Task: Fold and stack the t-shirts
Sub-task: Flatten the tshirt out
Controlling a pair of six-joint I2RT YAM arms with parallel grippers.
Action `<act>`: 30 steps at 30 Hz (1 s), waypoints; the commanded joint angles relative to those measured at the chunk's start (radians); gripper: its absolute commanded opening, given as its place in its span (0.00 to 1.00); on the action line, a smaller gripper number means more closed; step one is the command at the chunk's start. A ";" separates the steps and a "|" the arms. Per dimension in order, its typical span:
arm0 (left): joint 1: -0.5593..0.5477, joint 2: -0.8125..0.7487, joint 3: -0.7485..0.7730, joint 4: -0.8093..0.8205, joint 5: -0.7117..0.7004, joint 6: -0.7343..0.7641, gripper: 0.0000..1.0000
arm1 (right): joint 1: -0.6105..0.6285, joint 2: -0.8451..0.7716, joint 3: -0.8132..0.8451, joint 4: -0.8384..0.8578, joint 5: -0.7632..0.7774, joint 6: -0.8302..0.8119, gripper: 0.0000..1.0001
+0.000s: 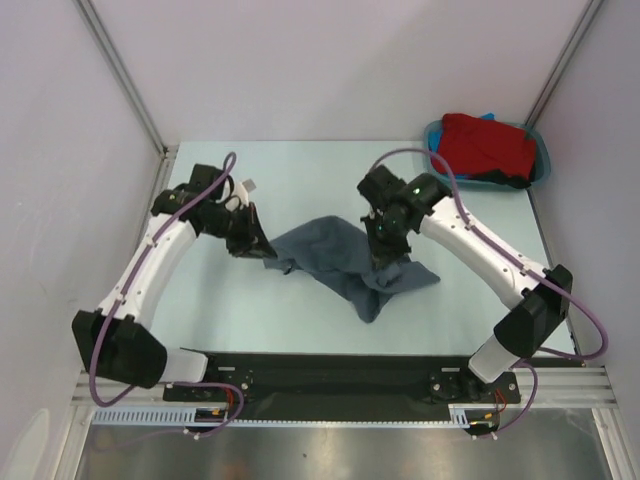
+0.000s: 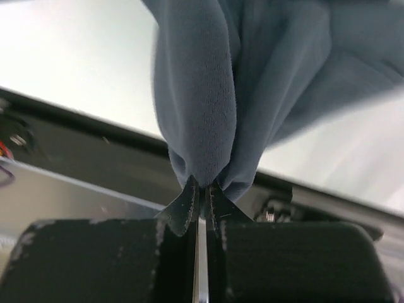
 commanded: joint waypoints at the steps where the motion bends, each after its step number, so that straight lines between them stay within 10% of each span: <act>1: -0.042 -0.096 -0.106 -0.083 0.016 -0.053 0.06 | 0.017 -0.068 -0.152 -0.191 -0.114 0.071 0.00; 4: -0.059 -0.186 -0.212 -0.126 0.004 -0.099 0.15 | 0.034 -0.127 -0.261 -0.211 -0.146 0.130 0.00; 5: -0.062 -0.215 -0.264 -0.131 -0.016 -0.111 0.31 | 0.036 -0.146 -0.292 -0.214 -0.161 0.139 0.08; 6: -0.064 -0.263 -0.293 -0.137 -0.008 -0.123 0.90 | 0.039 -0.156 -0.330 -0.214 -0.180 0.160 0.27; 7: -0.064 -0.283 -0.316 -0.154 -0.004 -0.133 1.00 | 0.040 -0.166 -0.344 -0.214 -0.181 0.171 0.40; 11: -0.065 -0.331 -0.338 -0.146 -0.071 -0.154 1.00 | 0.030 -0.168 -0.285 -0.214 -0.093 0.177 0.71; 20: -0.065 -0.082 -0.235 -0.025 -0.235 -0.041 1.00 | -0.087 0.024 -0.013 -0.185 0.180 0.081 0.80; 30: -0.064 0.299 -0.152 0.258 -0.208 -0.015 1.00 | -0.285 0.253 0.013 0.122 -0.025 0.005 0.75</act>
